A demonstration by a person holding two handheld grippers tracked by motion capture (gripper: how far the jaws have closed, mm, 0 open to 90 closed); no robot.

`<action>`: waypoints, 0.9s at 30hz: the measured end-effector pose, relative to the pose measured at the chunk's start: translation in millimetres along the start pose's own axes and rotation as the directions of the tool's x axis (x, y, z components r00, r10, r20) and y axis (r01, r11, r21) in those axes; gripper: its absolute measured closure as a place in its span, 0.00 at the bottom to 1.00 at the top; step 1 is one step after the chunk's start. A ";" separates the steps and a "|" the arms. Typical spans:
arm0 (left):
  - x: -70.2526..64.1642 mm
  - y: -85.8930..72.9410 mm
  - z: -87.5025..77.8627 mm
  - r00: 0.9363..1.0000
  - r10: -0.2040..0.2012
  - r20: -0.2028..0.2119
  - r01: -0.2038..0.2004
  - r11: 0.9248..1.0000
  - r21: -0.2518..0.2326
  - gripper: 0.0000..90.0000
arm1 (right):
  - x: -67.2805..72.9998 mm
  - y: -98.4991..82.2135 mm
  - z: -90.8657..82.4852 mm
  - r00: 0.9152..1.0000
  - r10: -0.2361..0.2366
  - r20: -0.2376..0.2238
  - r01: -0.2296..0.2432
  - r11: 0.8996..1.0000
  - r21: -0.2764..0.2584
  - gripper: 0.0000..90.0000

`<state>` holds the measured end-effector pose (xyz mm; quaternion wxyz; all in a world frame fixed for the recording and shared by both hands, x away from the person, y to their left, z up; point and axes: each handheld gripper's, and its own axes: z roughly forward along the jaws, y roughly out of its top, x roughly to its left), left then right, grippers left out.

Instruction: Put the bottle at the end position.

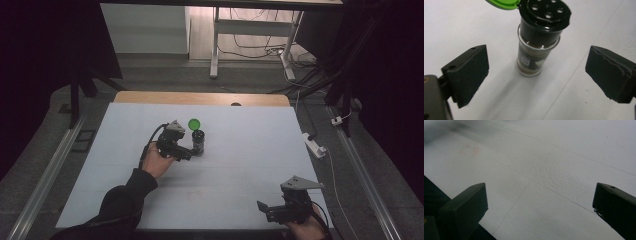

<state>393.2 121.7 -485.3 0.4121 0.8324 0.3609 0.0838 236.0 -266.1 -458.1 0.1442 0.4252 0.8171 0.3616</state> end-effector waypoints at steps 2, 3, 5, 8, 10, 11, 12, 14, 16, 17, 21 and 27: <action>-1.0 -0.4 -3.9 1.000 -0.004 0.007 0.004 1.000 -0.005 0.04 | -0.3 0.0 0.2 1.000 0.001 -0.002 -0.001 1.000 0.000 0.00; -1.9 -0.7 -5.9 1.000 -0.004 0.012 0.004 1.000 -0.008 0.04 | -0.3 0.0 0.3 1.000 0.001 -0.002 -0.001 1.000 0.001 0.00; -3.7 -1.2 -9.9 1.000 0.003 0.017 -0.003 1.000 -0.003 0.02 | -0.2 0.1 0.3 1.000 0.000 -0.002 0.000 1.000 0.002 0.00; -7.8 -2.7 -17.6 1.000 0.020 0.016 -0.020 1.000 0.000 0.00 | -0.2 0.0 0.3 1.000 0.001 -0.003 -0.001 1.000 0.001 0.00; -9.3 -4.1 -23.6 1.000 0.016 0.025 -0.016 1.000 -0.007 0.00 | -0.4 0.1 0.2 1.000 0.002 -0.004 -0.002 1.000 0.002 0.00; -9.6 -4.8 -26.8 0.999 0.015 0.030 -0.014 1.000 -0.008 0.00 | -0.4 0.0 0.3 1.000 0.002 -0.004 -0.002 1.000 0.001 0.00; -10.0 -5.5 -29.9 0.999 0.013 0.029 -0.013 1.000 -0.011 0.00 | -0.3 0.0 0.3 1.000 0.002 -0.004 -0.002 1.000 0.001 0.00; -10.1 -6.9 -36.0 0.999 0.014 0.032 -0.014 1.000 -0.016 0.00 | -0.3 0.1 0.3 1.000 0.002 -0.004 -0.002 1.000 0.002 0.00; -10.3 -8.6 -42.1 0.999 0.012 0.038 -0.011 1.000 -0.028 0.00 | -0.4 0.2 0.4 1.000 0.000 -0.006 0.000 1.000 0.002 0.00; -10.6 -9.5 -44.9 0.999 0.014 0.036 -0.013 0.999 -0.031 0.00 | -0.3 0.2 0.3 1.000 0.001 -0.006 -0.001 1.000 0.003 0.00; -12.2 -13.6 -55.7 0.999 0.017 0.038 -0.016 0.999 -0.032 0.00 | -0.8 0.1 0.2 1.000 0.002 -0.008 -0.002 1.000 0.002 0.00; -15.3 -22.1 -71.5 0.999 0.021 0.040 -0.019 0.999 -0.041 0.00 | -1.3 0.1 -0.1 1.000 0.004 -0.011 -0.004 1.000 -0.001 0.00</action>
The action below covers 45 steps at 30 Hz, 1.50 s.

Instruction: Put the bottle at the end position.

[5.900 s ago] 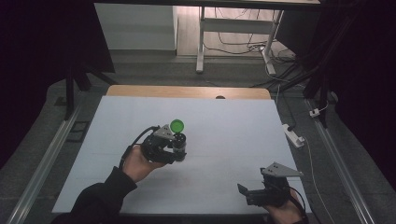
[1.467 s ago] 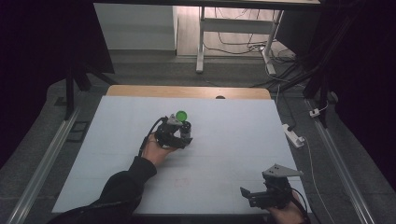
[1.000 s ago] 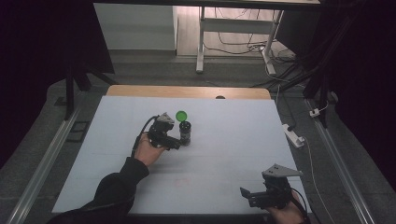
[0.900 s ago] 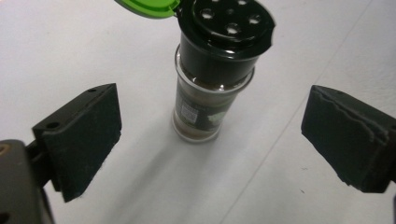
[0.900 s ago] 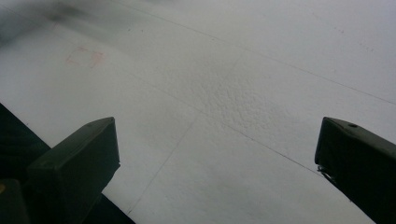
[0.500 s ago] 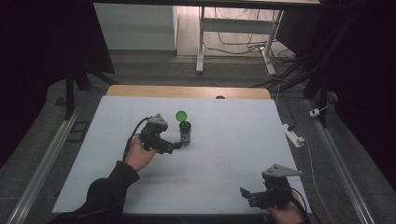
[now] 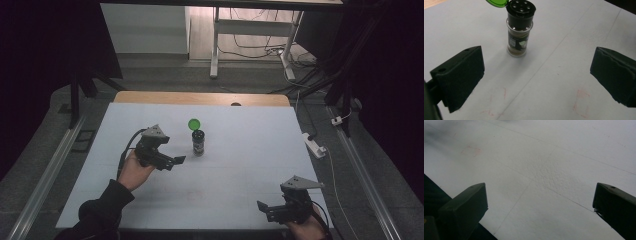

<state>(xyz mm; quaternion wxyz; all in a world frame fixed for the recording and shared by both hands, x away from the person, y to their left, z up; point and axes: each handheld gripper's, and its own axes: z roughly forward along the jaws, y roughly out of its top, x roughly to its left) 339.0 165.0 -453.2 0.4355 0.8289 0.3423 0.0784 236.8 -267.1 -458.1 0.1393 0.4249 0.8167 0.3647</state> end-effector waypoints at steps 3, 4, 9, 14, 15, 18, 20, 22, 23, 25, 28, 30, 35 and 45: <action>-1.4 -3.9 -9.0 1.000 -0.001 0.000 0.001 1.000 -0.004 0.00 | 0.0 0.1 0.1 1.000 0.000 -0.001 0.000 1.000 0.000 0.00; -1.6 -5.3 -12.2 1.000 0.003 -0.004 -0.003 1.000 -0.006 0.00 | 0.0 0.1 0.1 1.000 0.000 -0.002 0.000 1.000 0.001 0.00; -3.5 -14.8 -28.1 1.000 0.003 -0.017 -0.003 1.000 -0.012 0.00 | -0.1 0.1 0.2 1.000 -0.001 -0.005 0.001 1.000 0.001 0.00; -6.5 -26.5 -43.8 1.000 -0.006 -0.020 0.005 0.999 -0.032 0.00 | 0.3 0.2 0.4 1.000 -0.002 -0.005 0.003 1.000 0.005 0.00; -7.6 -28.7 -46.8 1.000 -0.007 -0.021 0.006 0.999 -0.035 0.00 | 0.3 0.3 0.4 1.000 -0.004 -0.005 0.005 1.000 0.004 0.00; -10.4 -36.4 -55.9 1.000 -0.015 -0.019 0.014 0.999 -0.045 0.00 | 0.3 0.3 0.5 1.000 -0.004 -0.005 0.004 1.000 0.004 0.00; -11.9 -42.3 -61.9 1.000 -0.017 -0.022 0.016 0.999 -0.043 0.00 | 0.3 0.3 0.4 1.000 -0.004 -0.005 0.004 1.000 0.004 0.00; -12.9 -48.4 -67.7 0.999 -0.025 -0.023 0.024 0.999 -0.045 0.00 | 0.4 0.2 0.3 1.000 -0.003 -0.006 0.003 1.000 0.004 0.00; -13.4 -51.5 -70.9 0.999 -0.029 -0.025 0.028 0.999 -0.047 0.00 | 0.3 0.2 0.2 1.000 -0.003 -0.006 0.003 1.000 0.004 0.00; -14.3 -57.9 -77.0 0.999 -0.041 -0.026 0.040 0.998 -0.050 0.00 | 0.3 0.2 0.2 1.000 -0.002 -0.006 0.002 1.000 0.004 0.00; -15.4 -67.5 -85.8 0.998 -0.055 -0.033 0.053 0.997 -0.051 0.00 | 0.3 0.3 0.4 1.000 -0.004 -0.006 0.004 1.000 0.003 0.00; -16.4 -74.2 -91.3 0.997 -0.066 -0.043 0.064 0.997 -0.051 0.00 | 0.3 0.3 0.4 1.000 -0.004 -0.006 0.004 1.000 0.004 0.00; -19.3 -91.7 -105.2 0.994 -0.094 -0.062 0.091 0.994 -0.054 0.00 | 0.6 0.3 0.4 1.000 -0.004 -0.005 0.004 1.000 0.002 0.00; -17.5 -130.9 -128.4 0.978 -0.167 -0.125 0.162 0.986 -0.047 0.00 | 0.7 0.4 0.4 1.000 -0.007 -0.008 0.007 1.000 0.004 0.00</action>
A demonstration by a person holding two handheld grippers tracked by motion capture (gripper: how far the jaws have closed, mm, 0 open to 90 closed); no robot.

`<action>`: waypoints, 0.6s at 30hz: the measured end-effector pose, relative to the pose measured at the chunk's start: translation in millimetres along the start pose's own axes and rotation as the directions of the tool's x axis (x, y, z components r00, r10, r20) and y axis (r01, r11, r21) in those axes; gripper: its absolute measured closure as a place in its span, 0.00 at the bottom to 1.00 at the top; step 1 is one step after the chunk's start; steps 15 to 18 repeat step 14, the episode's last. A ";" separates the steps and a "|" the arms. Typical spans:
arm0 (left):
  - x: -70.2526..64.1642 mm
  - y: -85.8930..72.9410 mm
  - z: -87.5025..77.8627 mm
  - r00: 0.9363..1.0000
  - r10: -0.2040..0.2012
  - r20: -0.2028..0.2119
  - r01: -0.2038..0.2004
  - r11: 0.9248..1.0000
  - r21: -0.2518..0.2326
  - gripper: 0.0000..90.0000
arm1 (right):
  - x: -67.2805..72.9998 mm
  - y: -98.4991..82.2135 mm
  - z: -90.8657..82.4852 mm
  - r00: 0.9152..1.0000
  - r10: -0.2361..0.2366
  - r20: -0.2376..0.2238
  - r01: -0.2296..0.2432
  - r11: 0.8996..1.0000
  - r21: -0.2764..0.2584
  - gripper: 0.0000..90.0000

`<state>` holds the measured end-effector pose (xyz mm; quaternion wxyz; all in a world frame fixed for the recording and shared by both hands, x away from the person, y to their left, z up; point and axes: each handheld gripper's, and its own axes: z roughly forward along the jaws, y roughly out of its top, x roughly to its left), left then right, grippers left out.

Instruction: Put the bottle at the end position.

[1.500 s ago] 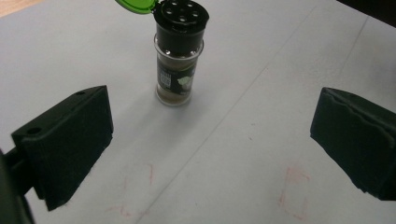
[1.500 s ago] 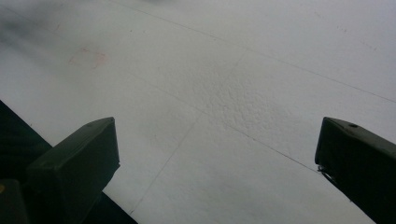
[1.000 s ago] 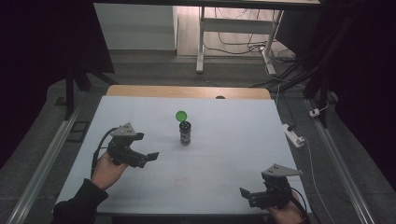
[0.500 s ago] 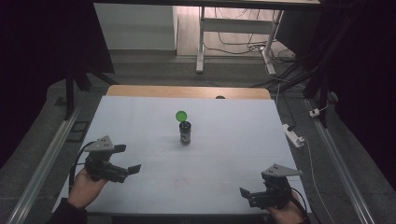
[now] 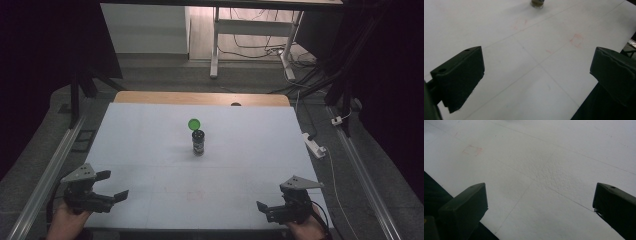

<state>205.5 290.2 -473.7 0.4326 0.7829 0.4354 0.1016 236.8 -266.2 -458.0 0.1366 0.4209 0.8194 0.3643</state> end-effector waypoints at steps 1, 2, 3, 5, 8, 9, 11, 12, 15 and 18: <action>0.9 -2.8 -1.5 1.000 -0.004 -0.005 0.004 1.000 0.005 0.00 | 0.1 0.0 0.0 1.000 0.000 0.000 0.000 1.000 0.000 0.00; 1.5 -5.7 -2.8 1.000 -0.010 -0.009 0.010 1.000 0.011 0.00 | 0.1 0.0 0.0 1.000 -0.001 0.000 0.001 1.000 0.001 0.00; 1.9 -8.6 -3.9 1.000 -0.018 -0.011 0.018 1.000 0.015 0.00 | 0.0 0.1 0.1 1.000 -0.001 -0.001 0.001 1.000 0.001 0.00; 3.2 -14.3 -5.3 0.999 -0.032 -0.014 0.032 0.999 0.030 0.00 | 0.0 0.1 0.1 1.000 -0.001 0.000 0.001 1.000 0.002 0.00; 4.3 -21.0 -5.5 0.999 -0.039 -0.036 0.041 0.997 0.064 0.00 | 0.3 0.2 0.3 1.000 -0.001 -0.001 0.001 1.000 0.003 0.00; 4.4 -21.5 -6.3 0.998 -0.042 -0.041 0.044 0.997 0.061 0.00 | 0.4 0.2 0.4 1.000 0.001 -0.001 -0.001 1.000 0.003 0.00; 4.4 -21.8 -6.5 0.998 -0.045 -0.047 0.048 0.997 0.063 0.00 | 0.6 0.4 0.5 1.000 0.002 -0.001 -0.002 1.000 0.003 0.00; 4.2 -21.6 -5.8 0.998 -0.046 -0.053 0.050 0.996 0.071 0.00 | 0.5 0.4 0.7 1.000 0.001 -0.001 -0.001 1.000 0.007 0.00; 3.3 -21.0 -4.7 0.998 -0.040 -0.055 0.044 0.996 0.079 0.00 | 0.2 0.4 0.7 1.000 -0.001 -0.001 0.001 1.000 0.006 0.00; 3.3 -21.0 -4.7 0.998 -0.040 -0.055 0.044 0.996 0.079 0.00 | 0.2 0.4 0.7 1.000 -0.001 -0.001 0.001 1.000 0.006 0.00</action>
